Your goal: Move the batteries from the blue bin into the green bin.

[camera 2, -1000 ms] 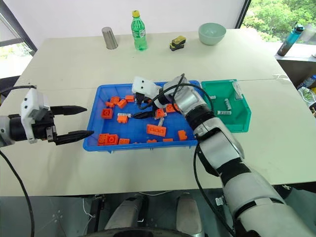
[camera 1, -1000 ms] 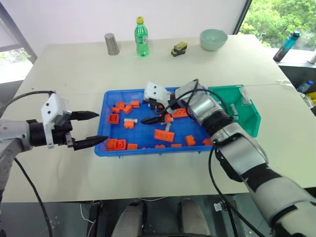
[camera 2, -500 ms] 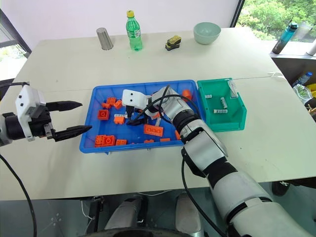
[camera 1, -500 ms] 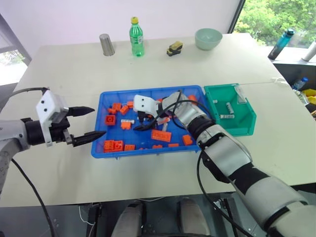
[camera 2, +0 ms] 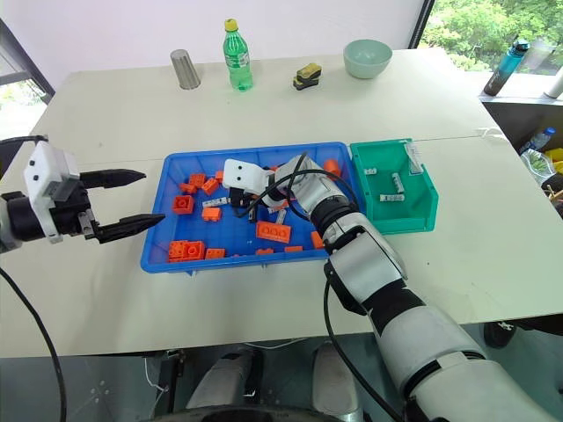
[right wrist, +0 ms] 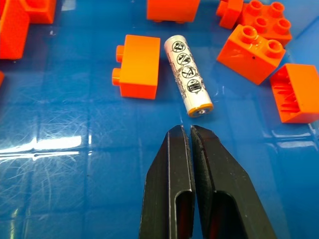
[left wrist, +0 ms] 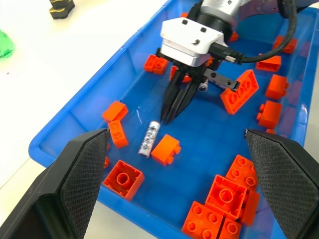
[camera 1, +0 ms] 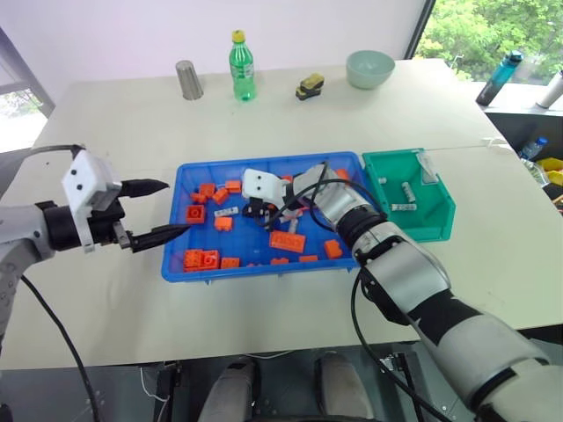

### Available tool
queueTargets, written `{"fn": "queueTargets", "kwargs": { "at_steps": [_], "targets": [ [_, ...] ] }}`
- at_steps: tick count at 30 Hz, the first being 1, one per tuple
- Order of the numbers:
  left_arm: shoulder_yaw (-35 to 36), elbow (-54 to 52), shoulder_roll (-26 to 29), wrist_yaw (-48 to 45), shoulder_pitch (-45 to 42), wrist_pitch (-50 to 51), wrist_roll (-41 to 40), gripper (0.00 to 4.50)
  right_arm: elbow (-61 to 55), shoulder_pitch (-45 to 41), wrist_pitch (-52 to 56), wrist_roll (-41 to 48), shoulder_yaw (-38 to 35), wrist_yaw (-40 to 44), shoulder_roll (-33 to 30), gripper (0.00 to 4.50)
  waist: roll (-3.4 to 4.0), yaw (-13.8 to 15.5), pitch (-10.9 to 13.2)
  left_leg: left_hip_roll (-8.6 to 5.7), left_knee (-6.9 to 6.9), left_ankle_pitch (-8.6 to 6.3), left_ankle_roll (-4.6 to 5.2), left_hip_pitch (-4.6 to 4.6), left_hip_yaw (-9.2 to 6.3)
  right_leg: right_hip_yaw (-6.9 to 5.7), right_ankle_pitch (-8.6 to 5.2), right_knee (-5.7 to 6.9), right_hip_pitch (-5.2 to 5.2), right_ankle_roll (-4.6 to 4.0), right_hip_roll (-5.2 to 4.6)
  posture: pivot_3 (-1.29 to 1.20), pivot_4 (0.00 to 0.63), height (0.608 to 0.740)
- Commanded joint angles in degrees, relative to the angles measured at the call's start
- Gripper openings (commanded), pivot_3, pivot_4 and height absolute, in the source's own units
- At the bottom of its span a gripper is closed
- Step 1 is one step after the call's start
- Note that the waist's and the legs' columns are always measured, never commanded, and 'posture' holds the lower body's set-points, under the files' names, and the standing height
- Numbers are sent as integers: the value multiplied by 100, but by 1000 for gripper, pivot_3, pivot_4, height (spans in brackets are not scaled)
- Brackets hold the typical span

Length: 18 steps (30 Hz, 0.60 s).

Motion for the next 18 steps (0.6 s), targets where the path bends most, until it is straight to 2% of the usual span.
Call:
{"fn": "queueTargets", "kwargs": {
  "at_steps": [1, 3, 6, 18],
  "targets": [
    [-56, 34, 5, -27, -183, -139, 40, 4500, -72, -100, 154, 54, -189, 7, 40, 439, 0, 0, 0, 0, 0, 0, 0, 0, 0, 0, 0, 0, 1, 0, 0, 0, 150, 727],
    [-96, 71, 9, -35, -239, -150, 41, 4500, -70, -131, 88, -14, -190, -175, 42, 1069, 0, -4, 0, 0, 1, 0, 0, 0, 0, 0, 0, 0, 1, 0, 0, 0, 150, 727],
    [-128, 85, 5, -52, -258, -163, 43, 4500, -46, -165, -36, -118, -172, -339, 36, 2435, 0, -16, -1, 0, 0, 0, 0, 0, 0, 0, 0, 2, -2, 0, 0, 0, 150, 727],
    [118, -139, 109, -99, 171, -74, -39, 4500, 216, -235, 76, -100, -306, -372, 445, 2435, 0, -126, -1, 0, 0, 0, 0, 0, -1, 0, 0, 7, -1, 0, 0, 0, 150, 727]
  ]
}}
